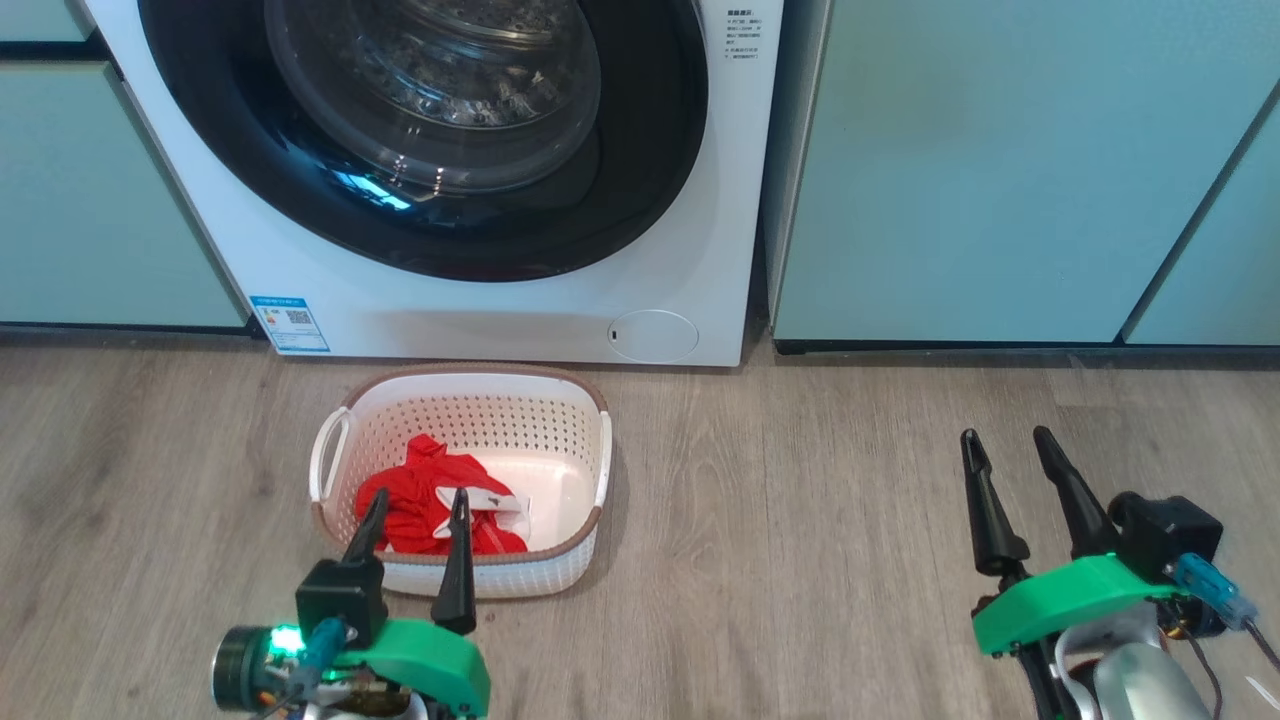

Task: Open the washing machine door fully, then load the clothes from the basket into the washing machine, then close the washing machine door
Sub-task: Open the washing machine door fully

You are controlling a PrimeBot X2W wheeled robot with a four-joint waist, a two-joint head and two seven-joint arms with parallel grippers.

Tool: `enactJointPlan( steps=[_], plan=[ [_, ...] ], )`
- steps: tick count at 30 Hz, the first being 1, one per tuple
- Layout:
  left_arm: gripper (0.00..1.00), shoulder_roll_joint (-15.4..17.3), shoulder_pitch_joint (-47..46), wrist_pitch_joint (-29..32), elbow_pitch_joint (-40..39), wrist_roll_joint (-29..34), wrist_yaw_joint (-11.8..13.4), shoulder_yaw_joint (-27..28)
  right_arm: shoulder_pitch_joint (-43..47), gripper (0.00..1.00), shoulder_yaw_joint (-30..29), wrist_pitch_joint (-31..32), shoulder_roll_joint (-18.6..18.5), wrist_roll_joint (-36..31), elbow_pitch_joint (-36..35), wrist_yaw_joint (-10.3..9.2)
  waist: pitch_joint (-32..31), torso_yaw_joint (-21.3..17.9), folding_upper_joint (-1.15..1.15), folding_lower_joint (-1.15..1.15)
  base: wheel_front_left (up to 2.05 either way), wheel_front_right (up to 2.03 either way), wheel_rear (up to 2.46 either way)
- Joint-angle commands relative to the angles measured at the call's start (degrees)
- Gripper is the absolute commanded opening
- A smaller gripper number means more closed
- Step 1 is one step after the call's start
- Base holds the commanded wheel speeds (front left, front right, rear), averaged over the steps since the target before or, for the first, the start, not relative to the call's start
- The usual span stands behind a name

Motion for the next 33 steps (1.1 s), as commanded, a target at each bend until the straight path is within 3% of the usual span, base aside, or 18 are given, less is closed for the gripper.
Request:
enactJointPlan(
  steps=[1, 14, 15, 17, 18, 28, 33],
  plan=[
    [1.0, 0.35, -2.24, -0.72, -2.12, 0.57, 0.46, 1.86, -3.0, 1.0, 1.31, -0.59, -0.37, -0.12, -2.14, -0.01, 0.05, 0.02, 0.0, 0.0, 0.0, 0.0, 0.0],
    [1.0, 0.35, -2.39, -0.72, -1.94, 0.8, 0.89, 1.75, -3.1, 1.0, 1.58, -0.59, -0.37, 0.26, -2.43, -0.01, 0.52, 0.14, 0.0, 0.0, 0.0, 0.0, 0.0],
    [1.0, 0.35, -2.4, -0.72, -1.96, 0.8, 0.9, 1.72, -3.12, 0.84, 1.64, -0.59, -0.37, 0.03, -2.44, -0.01, 0.64, 0.17, 0.0, 0.0, 0.0, 0.0, 0.0],
    [1.0, 0.35, -2.47, -0.72, -2.05, 0.87, 0.88, 1.61, -3.19, 0.03, 1.61, -0.59, -0.37, -0.18, -2.58, -0.01, 1.02, 0.3, 0.0, 0.0, 0.0, 0.0, 0.0],
    [1.0, 0.35, -2.55, -0.72, -2.1, 0.95, 0.87, 1.54, -3.23, 0.0, 1.68, -0.59, -0.37, -0.25, -2.7, -0.01, 1.28, 0.41, 0.0, 0.0, 0.0, 0.0, 0.0],
    [1.0, 0.35, -4.51, -0.72, -3.31, 1.31, 0.67, 1.62, -6.2, 0.0, 1.02, -0.59, -0.37, 0.68, -4.94, -0.01, 6.54, 2.21, 0.0, 0.0, 0.0, 0.0, 0.0],
    [1.0, 0.35, -8.27, -0.72, -4.39, 2.05, 0.35, 1.11, -13.53, 0.0, 0.85, -0.59, -0.37, 4.35, -5.17, -0.01, 13.24, 3.87, 0.0, 0.0, 0.0, 0.0, 0.0]
  ],
)
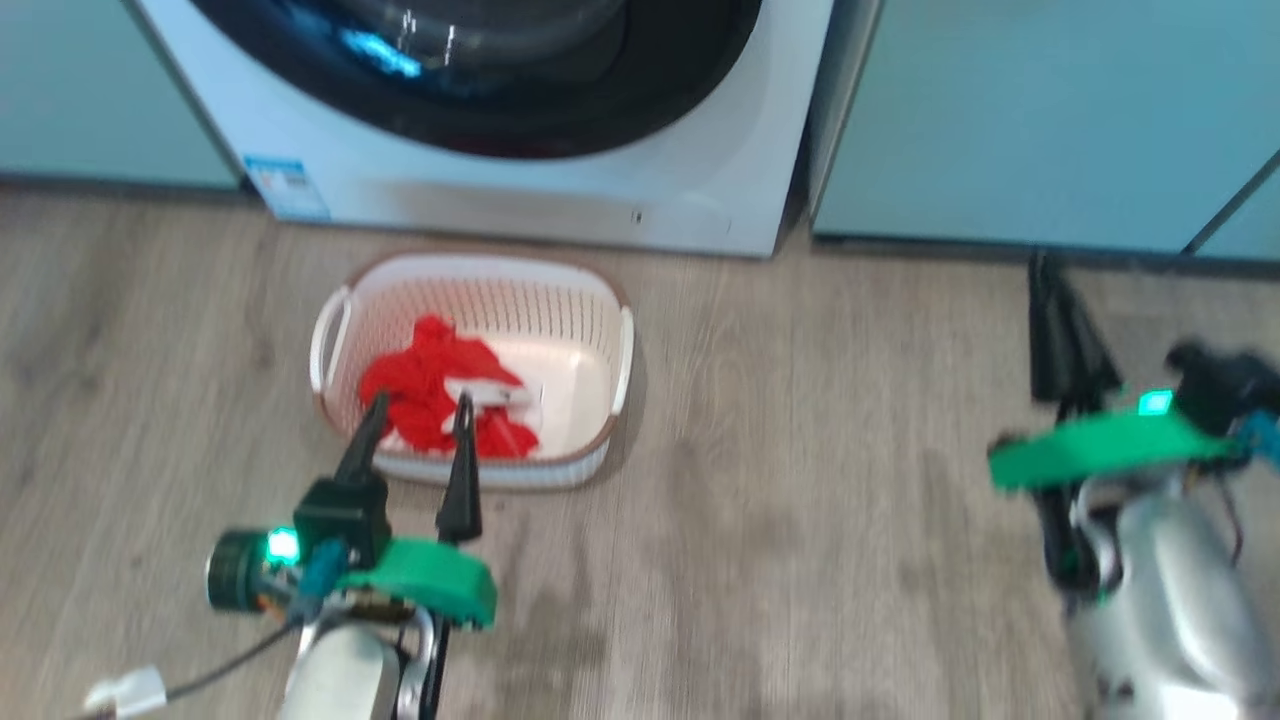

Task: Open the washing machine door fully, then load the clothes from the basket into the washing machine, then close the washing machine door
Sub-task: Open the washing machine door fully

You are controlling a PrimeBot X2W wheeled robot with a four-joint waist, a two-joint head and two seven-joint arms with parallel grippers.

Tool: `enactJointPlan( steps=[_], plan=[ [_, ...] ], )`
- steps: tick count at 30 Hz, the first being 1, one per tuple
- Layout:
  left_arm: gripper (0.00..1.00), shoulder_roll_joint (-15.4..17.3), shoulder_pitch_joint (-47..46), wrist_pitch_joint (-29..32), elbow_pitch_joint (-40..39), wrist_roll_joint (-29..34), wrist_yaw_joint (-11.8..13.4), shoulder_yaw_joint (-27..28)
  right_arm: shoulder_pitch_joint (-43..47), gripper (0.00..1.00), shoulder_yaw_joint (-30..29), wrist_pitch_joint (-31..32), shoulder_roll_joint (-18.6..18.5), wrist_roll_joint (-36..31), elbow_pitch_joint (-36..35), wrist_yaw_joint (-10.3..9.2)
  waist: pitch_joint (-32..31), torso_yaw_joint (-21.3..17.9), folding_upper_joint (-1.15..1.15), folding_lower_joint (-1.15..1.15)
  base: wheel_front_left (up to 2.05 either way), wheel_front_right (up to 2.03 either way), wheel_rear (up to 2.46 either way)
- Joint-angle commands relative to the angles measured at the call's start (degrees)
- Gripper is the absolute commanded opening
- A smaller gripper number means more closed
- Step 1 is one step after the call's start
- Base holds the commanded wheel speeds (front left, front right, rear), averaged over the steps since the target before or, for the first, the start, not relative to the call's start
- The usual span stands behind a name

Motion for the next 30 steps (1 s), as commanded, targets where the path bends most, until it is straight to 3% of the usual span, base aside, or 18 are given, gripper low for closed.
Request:
enactJointPlan(
  steps=[1, 6, 13, 21, 30],
  plan=[
    [1.0, 0.35, -3.17, -0.72, -2.29, 0.63, -0.29, 1.47, -4.54, 0.0, 1.53, -0.54, -0.65, 1.11, -1.84, -0.01, 4.79, 1.65, 0.0, 0.0, 0.0, 0.0, 0.0],
    [1.0, 0.35, -8.36, -0.72, -3.93, -1.42, 0.68, -0.05, -17.09, 0.0, 3.16, 2.09, -4.85, 9.18, 0.13, -0.01, 12.25, 3.79, 0.0, 0.0, 0.0, 0.0, 0.0],
    [1.0, 0.35, -13.95, -0.72, -4.92, -2.56, 1.39, -1.88, -35.64, 0.0, 1.96, 11.76, -8.54, 24.4, 4.26, -0.01, 20.47, 6.34, 0.0, 0.0, 0.0, 0.0, 0.0],
    [1.0, 0.34, -17.79, -0.72, -5.36, -3.71, 2.31, -3.91, -53.76, 0.0, -2.23, 20.4, -8.38, 34.31, 15.43, -0.01, 24.95, 8.81, 0.0, 0.0, 0.0, 0.0, 0.0],
    [1.0, 0.34, -18.74, -0.72, -5.88, -5.05, 3.66, -6.01, -67.29, 0.0, -6.69, 32.46, -8.14, 42.14, 30.82, -0.01, 26.12, 11.23, 0.0, 0.0, 0.0, 0.0, 0.0]
  ],
)
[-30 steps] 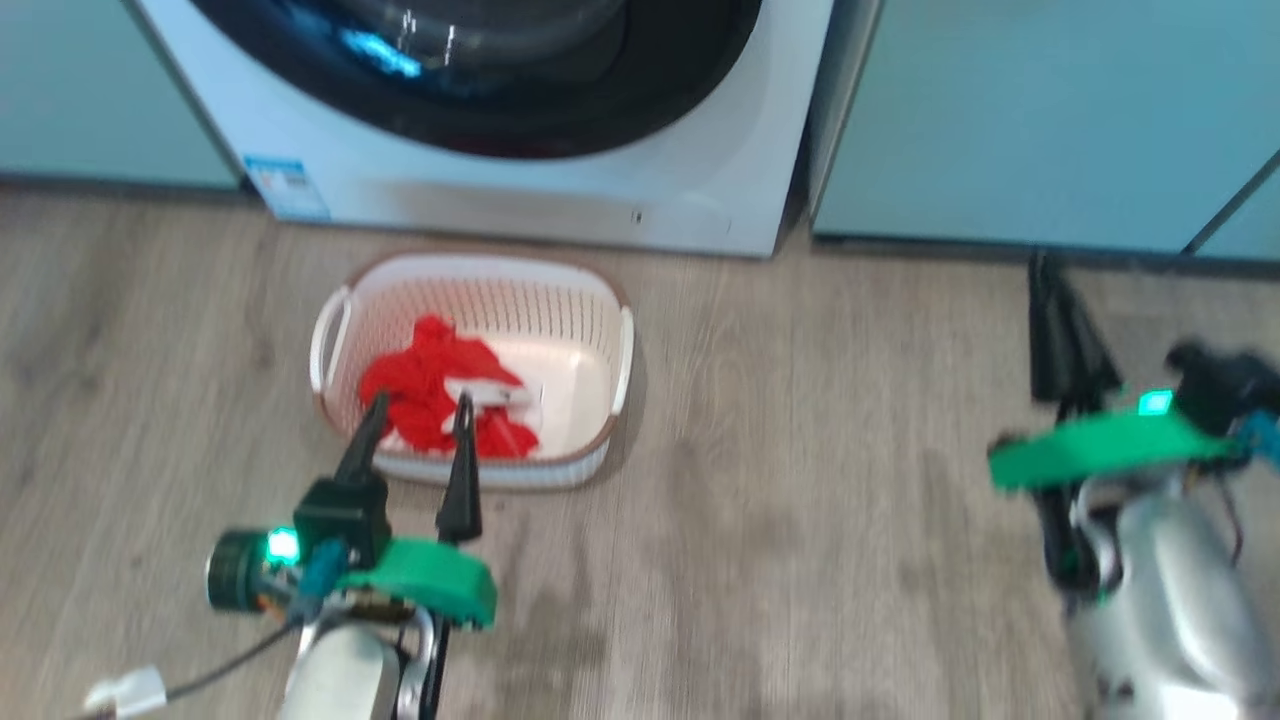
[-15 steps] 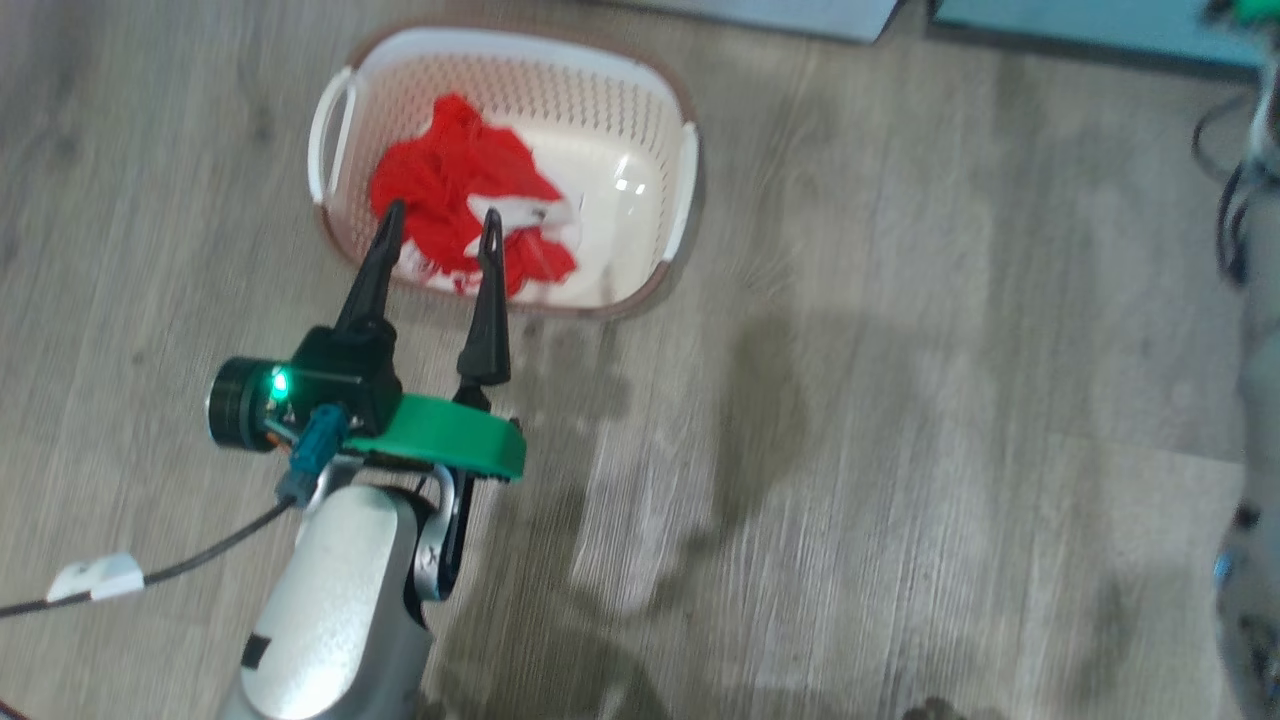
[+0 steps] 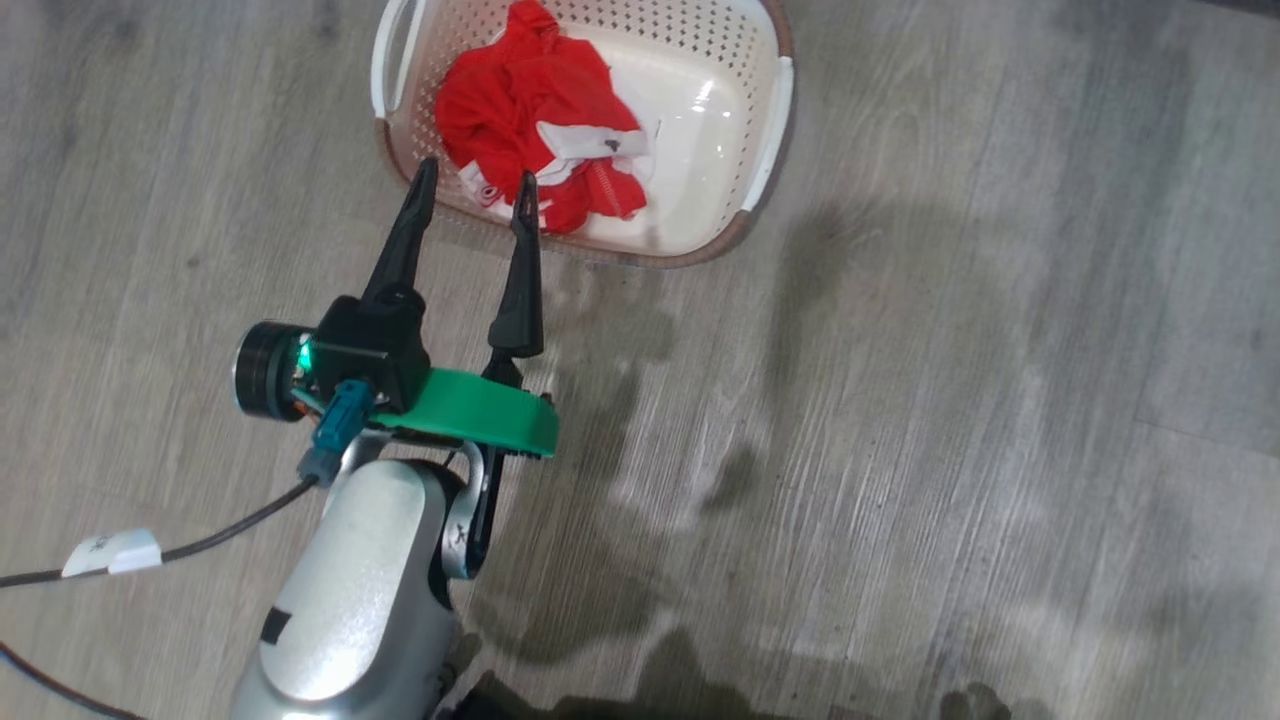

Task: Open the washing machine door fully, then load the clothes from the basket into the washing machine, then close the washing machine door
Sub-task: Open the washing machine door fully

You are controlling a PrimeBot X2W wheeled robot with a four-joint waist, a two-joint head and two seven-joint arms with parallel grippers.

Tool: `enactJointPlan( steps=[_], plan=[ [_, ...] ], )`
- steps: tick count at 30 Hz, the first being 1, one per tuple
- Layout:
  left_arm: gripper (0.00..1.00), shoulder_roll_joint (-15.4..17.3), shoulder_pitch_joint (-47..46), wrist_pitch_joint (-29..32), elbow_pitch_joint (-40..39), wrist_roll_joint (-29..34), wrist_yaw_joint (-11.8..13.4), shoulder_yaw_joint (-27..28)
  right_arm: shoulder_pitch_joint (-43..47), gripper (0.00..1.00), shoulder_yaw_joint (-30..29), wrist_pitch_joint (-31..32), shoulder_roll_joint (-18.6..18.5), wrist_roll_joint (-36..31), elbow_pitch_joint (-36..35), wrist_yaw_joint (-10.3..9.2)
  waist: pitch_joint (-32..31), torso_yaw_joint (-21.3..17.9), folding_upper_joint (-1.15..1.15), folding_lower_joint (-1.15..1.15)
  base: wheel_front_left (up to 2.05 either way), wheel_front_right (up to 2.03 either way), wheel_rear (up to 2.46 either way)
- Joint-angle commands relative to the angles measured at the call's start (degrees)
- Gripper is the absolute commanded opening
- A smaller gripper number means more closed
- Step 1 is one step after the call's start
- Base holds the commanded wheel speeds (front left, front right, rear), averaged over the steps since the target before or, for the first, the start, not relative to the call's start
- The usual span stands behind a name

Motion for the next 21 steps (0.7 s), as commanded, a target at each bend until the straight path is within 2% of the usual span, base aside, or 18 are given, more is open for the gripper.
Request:
enactJointPlan(
  steps=[1, 21],
  plan=[
    [1.0, 0.65, -1.1, -0.55, -2.12, -0.63, 0.7, 0.96, -5.77, 0.0, -0.45, 1.84, -0.06, 1.0, 0.69, 0.0, 0.76, 1.17, 0.0, 0.0, 0.0, 0.0, 0.0],
    [1.0, 0.65, -2.97, -0.55, -2.94, -2.32, 2.48, -2.21, -19.55, 0.0, 1.29, 5.68, -1.07, 1.07, 12.04, 0.0, 4.29, 4.55, 0.0, 0.0, 0.0, 0.0, 0.0]
  ],
)
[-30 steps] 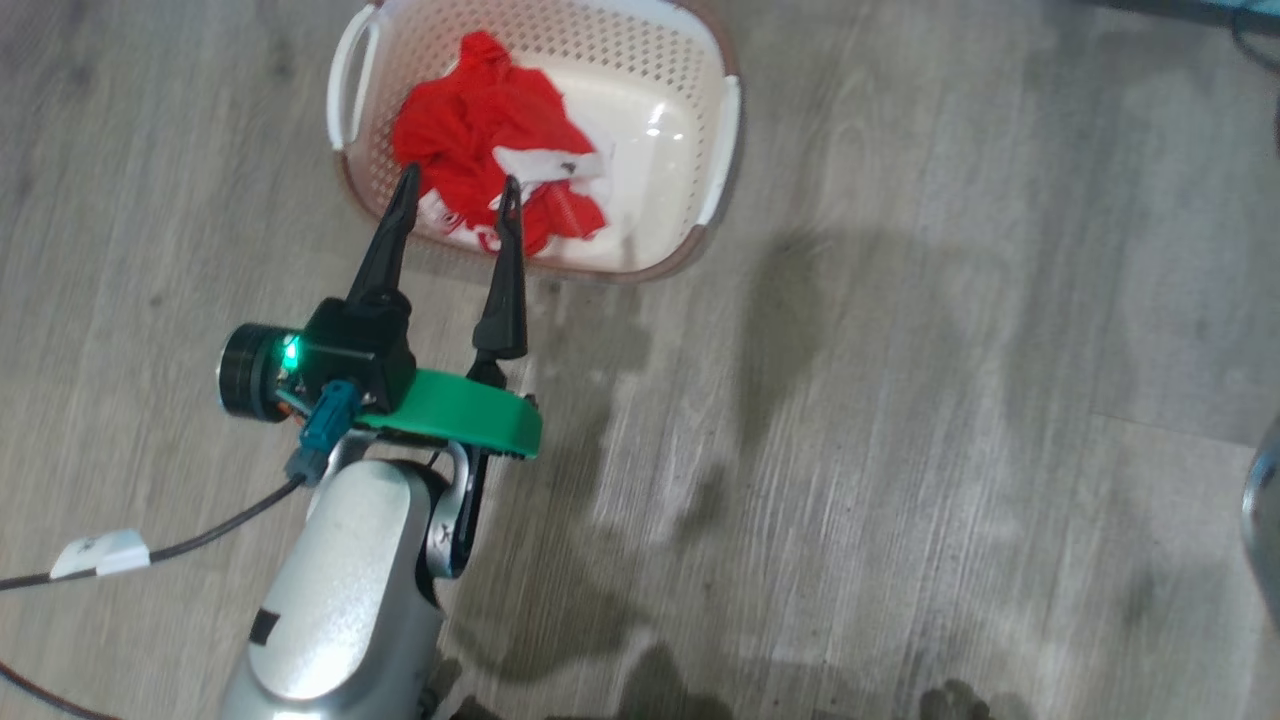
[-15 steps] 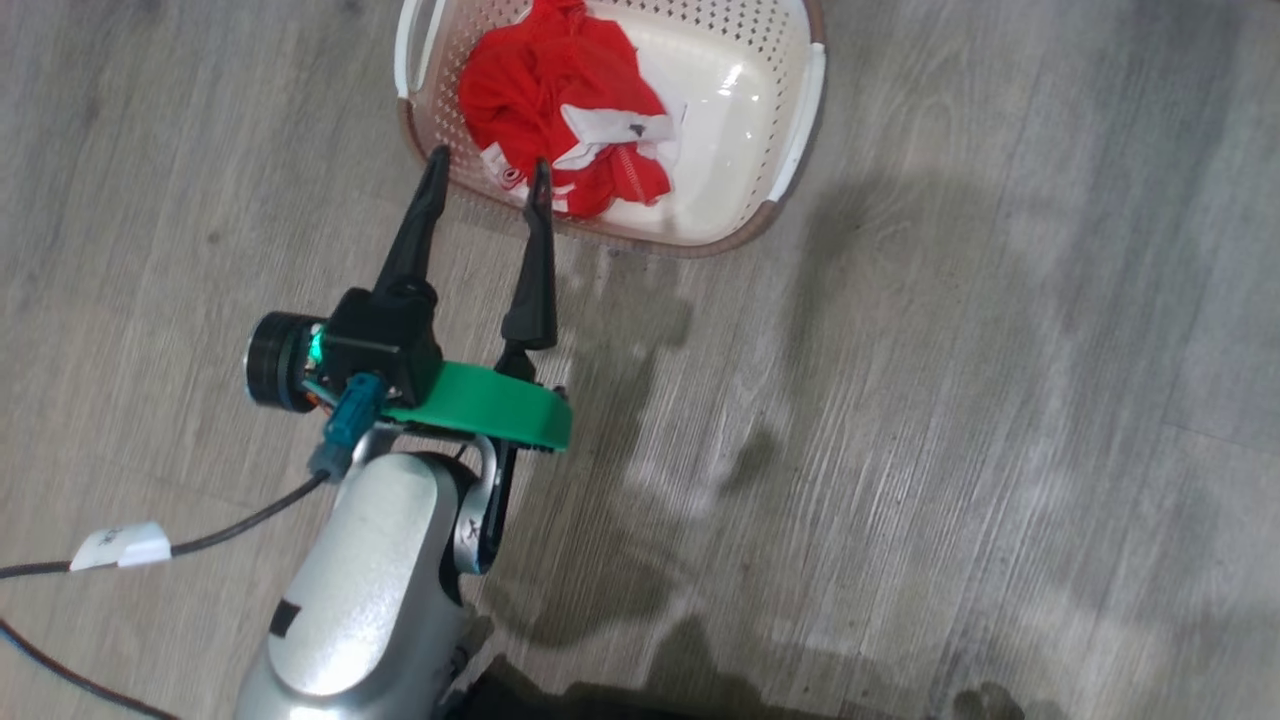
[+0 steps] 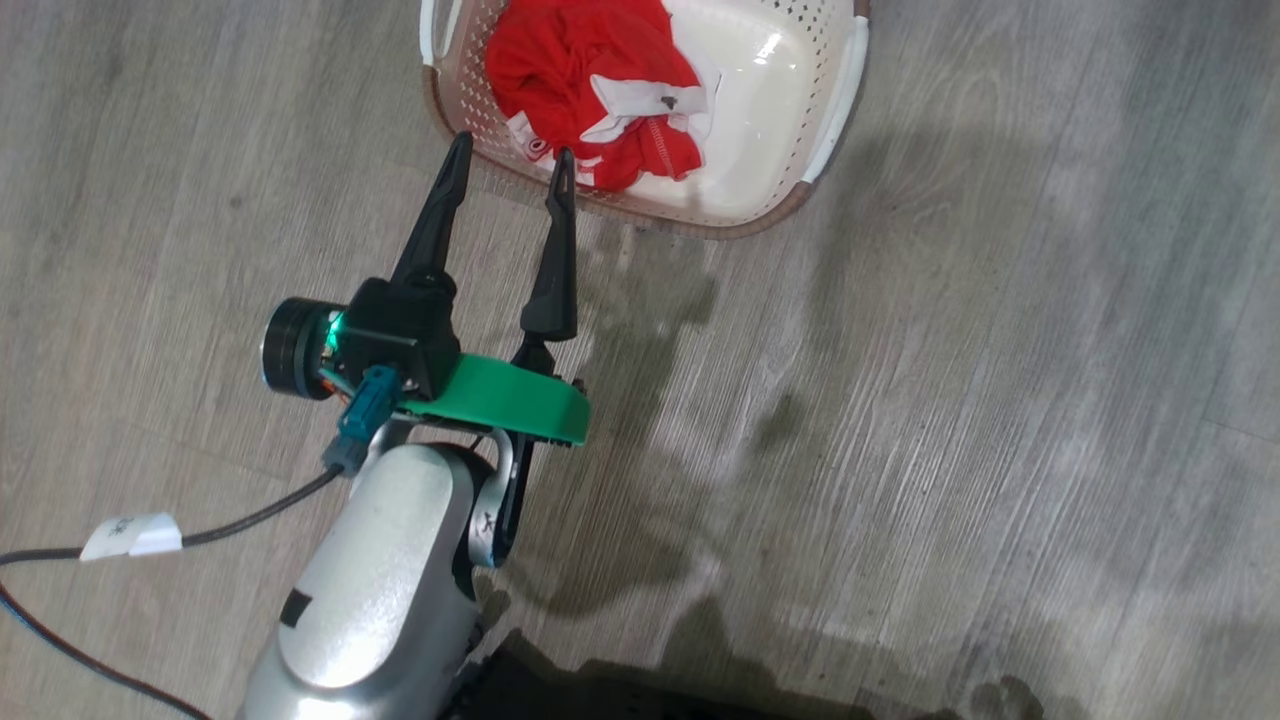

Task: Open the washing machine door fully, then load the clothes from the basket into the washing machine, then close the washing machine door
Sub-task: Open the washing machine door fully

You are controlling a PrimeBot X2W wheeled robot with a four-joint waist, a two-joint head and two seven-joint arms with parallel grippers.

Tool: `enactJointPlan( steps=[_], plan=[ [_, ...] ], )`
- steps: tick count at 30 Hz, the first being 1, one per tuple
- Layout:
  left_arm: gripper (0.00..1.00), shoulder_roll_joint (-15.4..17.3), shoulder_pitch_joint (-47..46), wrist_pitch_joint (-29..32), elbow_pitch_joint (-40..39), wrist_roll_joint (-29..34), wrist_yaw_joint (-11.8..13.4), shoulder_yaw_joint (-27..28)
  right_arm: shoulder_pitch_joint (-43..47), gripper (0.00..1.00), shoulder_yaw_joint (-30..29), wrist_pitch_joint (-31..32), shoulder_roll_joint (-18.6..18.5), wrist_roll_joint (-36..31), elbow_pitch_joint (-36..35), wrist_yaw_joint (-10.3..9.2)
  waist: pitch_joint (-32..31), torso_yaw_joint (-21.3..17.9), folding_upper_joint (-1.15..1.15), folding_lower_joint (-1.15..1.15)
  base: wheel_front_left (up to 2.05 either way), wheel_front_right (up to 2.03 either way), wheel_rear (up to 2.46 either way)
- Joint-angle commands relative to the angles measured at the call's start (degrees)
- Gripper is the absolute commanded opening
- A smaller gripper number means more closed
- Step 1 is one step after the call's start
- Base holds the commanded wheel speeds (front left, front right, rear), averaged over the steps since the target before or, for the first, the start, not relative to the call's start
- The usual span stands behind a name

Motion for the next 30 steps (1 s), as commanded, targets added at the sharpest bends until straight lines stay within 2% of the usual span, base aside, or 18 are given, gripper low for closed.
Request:
enactJointPlan(
  steps=[1, 17, 30],
  plan=[
    [1.0, 0.77, -0.62, -0.55, -2.0, -0.37, 0.6, 1.38, -3.32, 0.0, 0.35, 1.05, 1.05, -0.12, -1.31, 0.01, 0.17, 0.19, 0.0, 0.0, 0.0, 0.0, 0.0],
    [1.0, 0.77, -0.88, -0.55, -1.89, -1.03, 1.12, 0.43, -0.94, 0.0, 1.59, 8.05, 0.19, 3.64, 0.07, 0.01, -1.01, 1.1, 0.0, 0.0, 0.0, 0.0, 0.0],
    [1.0, 0.77, 1.79, -0.55, -0.91, -0.85, 0.8, 1.32, 8.81, 0.0, 3.3, 13.06, -0.1, 6.33, -1.26, 0.01, -7.06, 1.7, 0.0, 0.0, 0.0, 0.0, 0.0]
  ],
)
